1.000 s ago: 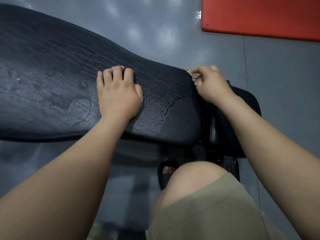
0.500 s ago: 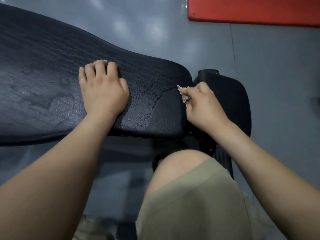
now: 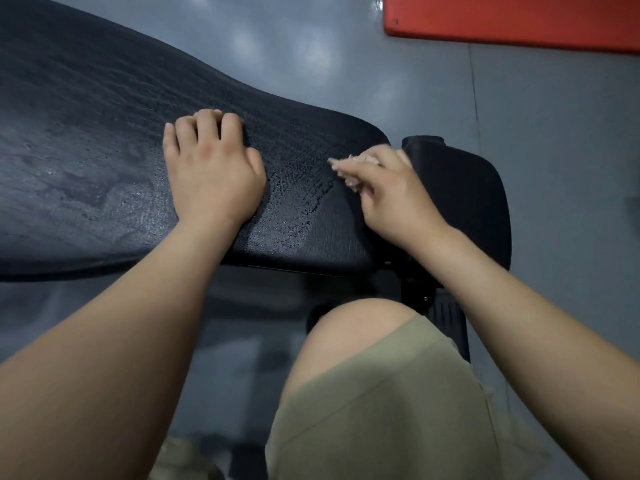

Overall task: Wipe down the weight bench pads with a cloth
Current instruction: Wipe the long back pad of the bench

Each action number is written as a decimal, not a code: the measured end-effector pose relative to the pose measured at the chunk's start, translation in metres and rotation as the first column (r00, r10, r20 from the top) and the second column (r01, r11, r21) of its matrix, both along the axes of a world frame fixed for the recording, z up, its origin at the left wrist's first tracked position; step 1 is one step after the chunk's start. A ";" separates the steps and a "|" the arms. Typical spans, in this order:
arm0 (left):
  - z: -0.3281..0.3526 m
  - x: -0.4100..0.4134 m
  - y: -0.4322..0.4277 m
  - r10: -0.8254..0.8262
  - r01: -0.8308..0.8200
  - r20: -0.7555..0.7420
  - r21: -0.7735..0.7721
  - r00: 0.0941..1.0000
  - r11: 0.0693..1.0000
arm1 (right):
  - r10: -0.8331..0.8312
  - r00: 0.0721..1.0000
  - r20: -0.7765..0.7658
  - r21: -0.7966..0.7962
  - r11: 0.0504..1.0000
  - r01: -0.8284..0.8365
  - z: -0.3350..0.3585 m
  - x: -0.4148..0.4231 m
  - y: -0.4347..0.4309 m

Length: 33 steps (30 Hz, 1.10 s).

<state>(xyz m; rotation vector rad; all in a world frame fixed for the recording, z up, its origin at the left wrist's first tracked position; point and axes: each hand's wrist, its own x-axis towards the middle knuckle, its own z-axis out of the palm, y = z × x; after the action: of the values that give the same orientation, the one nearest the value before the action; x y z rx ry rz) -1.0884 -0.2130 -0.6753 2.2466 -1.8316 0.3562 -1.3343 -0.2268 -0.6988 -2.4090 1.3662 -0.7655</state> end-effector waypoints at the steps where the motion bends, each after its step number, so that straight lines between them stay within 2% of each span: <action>1: 0.000 0.000 0.000 0.001 -0.001 0.001 -0.001 1.000 1.000 | 0.063 0.998 0.002 -0.009 0.998 -0.063 0.000 -0.001 0.011; 5: -0.001 0.001 -0.001 -0.004 0.004 0.011 0.000 1.000 1.000 | 0.173 0.984 -0.052 -0.024 0.984 -0.174 0.002 -0.012 0.040; 7: 0.000 0.001 -0.001 0.003 -0.003 0.013 0.004 1.000 1.000 | 0.120 0.991 -0.058 -0.047 0.991 -0.123 0.000 -0.011 0.021; 10: 0.001 0.000 0.000 -0.002 0.002 0.012 0.012 1.000 1.000 | -0.045 0.999 0.001 -0.051 0.998 0.045 -0.003 0.003 -0.019; 12: 0.001 0.000 0.000 0.001 -0.001 0.012 0.007 1.000 1.000 | -0.072 0.997 0.028 -0.021 0.997 0.072 -0.003 0.013 -0.034; 14: 0.000 0.000 0.000 0.001 -0.001 0.008 0.010 1.000 1.000 | 0.002 0.999 0.046 -0.018 1.000 -0.001 0.001 0.018 -0.027; 18: 0.000 0.001 0.000 0.001 -0.001 0.000 0.009 1.000 1.000 | 0.277 0.961 0.025 0.011 0.961 -0.277 0.009 0.004 0.024; 20: 0.000 0.001 0.000 0.004 -0.004 -0.010 0.008 1.000 1.000 | 0.337 0.942 -0.001 0.040 0.941 -0.336 0.009 -0.011 0.039; 23: 0.000 0.001 -0.001 0.003 -0.003 -0.001 0.011 1.000 1.000 | 0.341 0.940 -0.012 0.035 0.940 -0.340 0.009 -0.021 0.032; 28: 0.001 0.002 0.000 0.007 -0.007 -0.010 0.019 1.000 1.000 | 0.188 0.982 0.021 -0.029 0.982 -0.188 0.002 0.013 0.004; 33: -0.001 0.003 -0.001 -0.001 0.001 0.001 0.006 1.000 1.000 | 0.359 0.933 0.040 0.010 0.933 -0.360 0.007 0.011 0.029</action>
<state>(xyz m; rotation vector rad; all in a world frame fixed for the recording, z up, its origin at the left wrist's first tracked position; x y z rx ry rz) -1.0853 -0.2135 -0.6762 2.2493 -1.8367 0.3528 -1.3234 -0.1978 -0.6918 -2.5127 0.8718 -0.6907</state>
